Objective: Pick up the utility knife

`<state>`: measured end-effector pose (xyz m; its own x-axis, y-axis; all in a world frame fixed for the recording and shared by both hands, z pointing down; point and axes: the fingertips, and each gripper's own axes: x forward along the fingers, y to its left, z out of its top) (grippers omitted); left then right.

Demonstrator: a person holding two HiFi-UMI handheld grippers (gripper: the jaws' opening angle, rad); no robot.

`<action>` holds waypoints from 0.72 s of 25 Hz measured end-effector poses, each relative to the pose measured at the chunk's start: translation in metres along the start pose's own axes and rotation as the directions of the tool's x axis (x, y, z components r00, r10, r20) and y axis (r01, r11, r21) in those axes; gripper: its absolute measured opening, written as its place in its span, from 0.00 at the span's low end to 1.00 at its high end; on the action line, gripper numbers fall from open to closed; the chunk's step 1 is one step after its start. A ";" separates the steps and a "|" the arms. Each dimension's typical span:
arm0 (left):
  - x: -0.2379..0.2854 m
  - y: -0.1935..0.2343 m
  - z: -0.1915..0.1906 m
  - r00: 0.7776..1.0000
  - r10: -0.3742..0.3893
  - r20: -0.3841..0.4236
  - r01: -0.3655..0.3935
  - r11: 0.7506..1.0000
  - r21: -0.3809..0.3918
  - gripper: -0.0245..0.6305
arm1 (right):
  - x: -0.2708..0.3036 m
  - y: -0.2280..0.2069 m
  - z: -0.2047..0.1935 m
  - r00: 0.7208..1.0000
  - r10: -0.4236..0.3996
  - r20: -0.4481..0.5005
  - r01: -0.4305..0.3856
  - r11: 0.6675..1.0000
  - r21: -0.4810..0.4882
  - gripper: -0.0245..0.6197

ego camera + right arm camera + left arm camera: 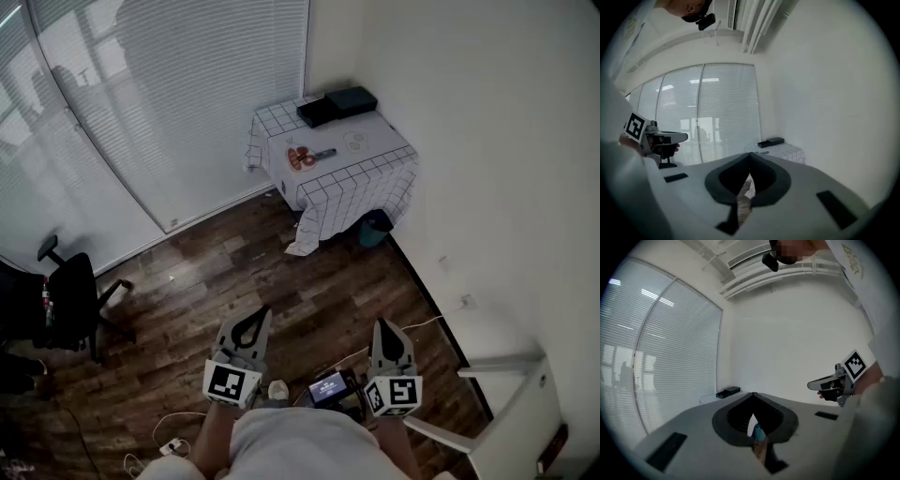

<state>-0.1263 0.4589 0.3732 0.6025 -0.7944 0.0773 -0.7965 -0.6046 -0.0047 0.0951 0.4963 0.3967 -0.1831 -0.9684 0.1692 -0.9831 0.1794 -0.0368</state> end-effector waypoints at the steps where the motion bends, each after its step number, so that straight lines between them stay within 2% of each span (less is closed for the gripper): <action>1: -0.002 0.004 -0.002 1.000 0.003 -0.006 -0.003 1.000 -0.005 0.04 | -0.002 0.005 0.001 1.000 0.000 0.001 0.000 1.000 -0.001 0.05; 7: -0.013 0.025 -0.004 1.000 -0.009 0.010 0.009 1.000 -0.011 0.04 | -0.009 0.017 0.002 0.999 -0.043 0.009 0.043 0.999 0.008 0.05; 13: -0.007 0.029 0.001 0.999 -0.030 0.013 0.029 0.998 0.056 0.04 | -0.013 0.014 0.010 0.997 -0.066 0.043 0.065 0.998 0.010 0.05; 18: 0.013 0.040 0.002 1.000 -0.002 0.029 -0.001 0.994 0.106 0.04 | 0.019 0.002 0.009 0.998 -0.037 0.045 0.036 0.999 0.021 0.05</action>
<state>-0.1504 0.4246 0.3716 0.6057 -0.7942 0.0480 -0.7871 -0.6069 -0.1101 0.0897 0.4772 0.3909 -0.1463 -0.9812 0.1256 -0.9887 0.1409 -0.0515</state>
